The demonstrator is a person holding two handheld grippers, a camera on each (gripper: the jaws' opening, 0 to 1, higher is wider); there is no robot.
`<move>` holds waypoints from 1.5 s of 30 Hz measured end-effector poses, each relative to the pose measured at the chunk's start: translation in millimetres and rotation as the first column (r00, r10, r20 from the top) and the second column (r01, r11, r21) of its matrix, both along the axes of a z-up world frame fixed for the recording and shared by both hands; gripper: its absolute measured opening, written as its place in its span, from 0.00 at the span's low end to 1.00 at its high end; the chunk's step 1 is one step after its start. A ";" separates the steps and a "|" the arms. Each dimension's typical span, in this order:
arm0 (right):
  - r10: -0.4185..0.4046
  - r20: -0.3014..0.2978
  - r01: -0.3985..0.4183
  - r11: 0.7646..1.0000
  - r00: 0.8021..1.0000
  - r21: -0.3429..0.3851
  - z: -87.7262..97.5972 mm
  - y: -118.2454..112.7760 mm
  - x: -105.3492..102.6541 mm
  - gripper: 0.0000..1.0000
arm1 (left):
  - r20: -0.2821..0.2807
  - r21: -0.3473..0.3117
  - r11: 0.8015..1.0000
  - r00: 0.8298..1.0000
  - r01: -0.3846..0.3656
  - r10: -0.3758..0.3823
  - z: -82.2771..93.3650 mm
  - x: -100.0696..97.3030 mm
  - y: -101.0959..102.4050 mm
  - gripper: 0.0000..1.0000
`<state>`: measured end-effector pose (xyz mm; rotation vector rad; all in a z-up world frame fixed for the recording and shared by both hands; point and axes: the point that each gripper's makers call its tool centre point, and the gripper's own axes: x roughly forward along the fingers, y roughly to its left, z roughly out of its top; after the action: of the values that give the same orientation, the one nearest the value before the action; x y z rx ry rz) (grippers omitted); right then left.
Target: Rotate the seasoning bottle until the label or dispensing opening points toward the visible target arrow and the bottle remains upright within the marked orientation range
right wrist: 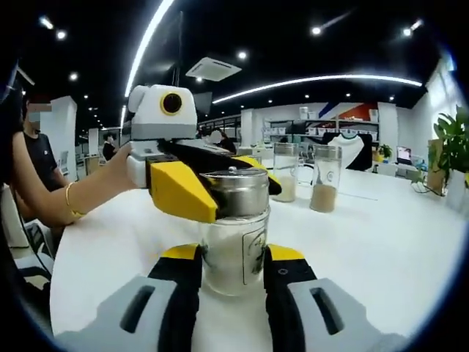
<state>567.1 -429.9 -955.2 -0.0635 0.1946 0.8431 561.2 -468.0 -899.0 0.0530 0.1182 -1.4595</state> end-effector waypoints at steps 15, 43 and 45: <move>-0.161 -0.046 0.163 0.985 0.986 0.049 2.7 6.2 13.8 0.30 | -0.042 -0.040 0.875 0.876 -0.482 0.481 3.3 24.1 19.1 0.34; -0.187 0.028 0.187 0.982 0.982 0.025 9.9 27.1 3.1 0.30 | 0.083 -0.129 0.517 0.510 -0.846 0.856 12.9 21.2 47.2 0.37; -0.184 0.028 0.184 0.983 0.982 0.023 9.2 27.4 2.8 0.30 | 0.091 -0.130 0.519 0.511 -0.845 0.855 11.9 20.0 47.2 0.37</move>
<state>569.9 -402.5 -946.0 -0.0382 0.1603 0.6592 581.2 -420.8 -887.0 0.0341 -0.0359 -0.4332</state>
